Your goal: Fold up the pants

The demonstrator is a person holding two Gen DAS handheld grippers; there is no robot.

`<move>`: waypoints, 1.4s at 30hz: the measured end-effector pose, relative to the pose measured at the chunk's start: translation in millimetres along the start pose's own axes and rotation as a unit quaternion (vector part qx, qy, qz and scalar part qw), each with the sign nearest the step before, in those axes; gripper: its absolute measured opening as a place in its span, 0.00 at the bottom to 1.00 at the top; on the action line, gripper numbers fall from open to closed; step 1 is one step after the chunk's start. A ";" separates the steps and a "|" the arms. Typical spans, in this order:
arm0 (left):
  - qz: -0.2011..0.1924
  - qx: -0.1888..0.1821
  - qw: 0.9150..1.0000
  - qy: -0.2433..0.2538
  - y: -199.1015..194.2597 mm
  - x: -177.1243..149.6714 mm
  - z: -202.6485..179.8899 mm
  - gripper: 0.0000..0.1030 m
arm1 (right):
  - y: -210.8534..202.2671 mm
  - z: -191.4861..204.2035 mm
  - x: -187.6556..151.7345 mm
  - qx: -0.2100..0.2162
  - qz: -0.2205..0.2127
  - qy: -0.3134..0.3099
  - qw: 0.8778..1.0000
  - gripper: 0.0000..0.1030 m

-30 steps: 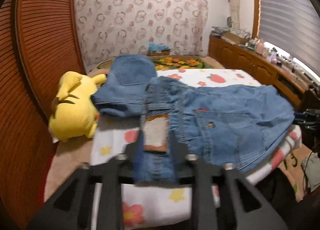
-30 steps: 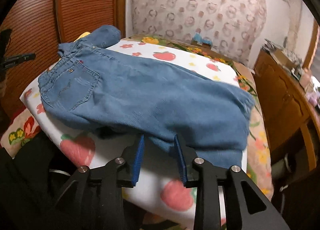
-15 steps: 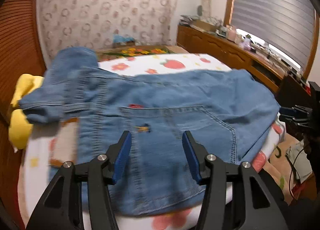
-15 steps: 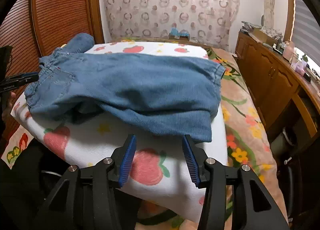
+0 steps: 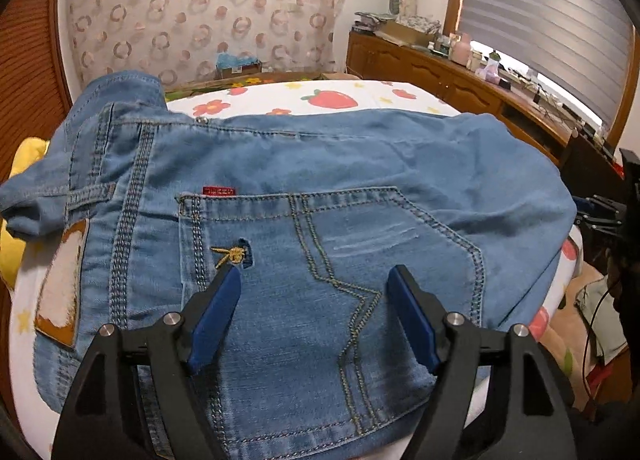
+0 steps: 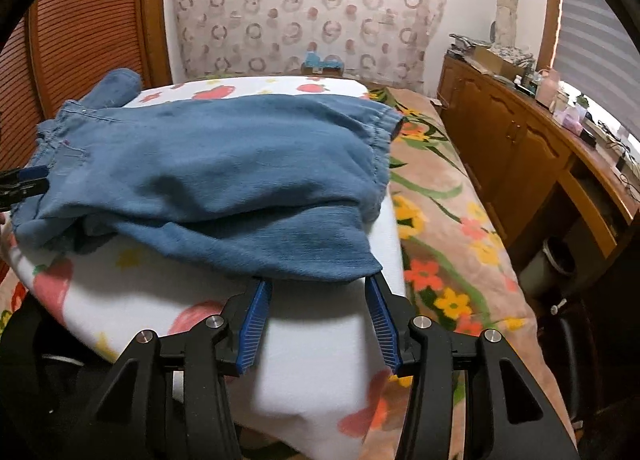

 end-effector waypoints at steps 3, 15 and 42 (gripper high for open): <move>-0.009 -0.001 1.000 -0.007 0.1 -3.5 1.0 0.75 | -0.7 7.8 -0.7 -0.009 0.001 -0.001 1.000 0.49; -0.021 0.008 1.000 0.005 0.0 -9.4 -1.6 0.76 | -47.5 -14.1 21.8 -0.055 -0.064 0.023 0.996 0.05; -0.038 0.034 0.999 0.015 -2.7 -13.4 -4.0 0.77 | -36.7 -26.8 -15.0 -0.043 -0.046 0.129 0.990 0.48</move>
Point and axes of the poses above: each gripper's, at about its wrist camera, not at the fingertips, and y roughly the way its jaws point, z to its left, x to its top, the point moved 4 cm from there along y, roughly the way its jaws point, and after that the axes turned 13 degrees about -z, right-handed, at the moved point
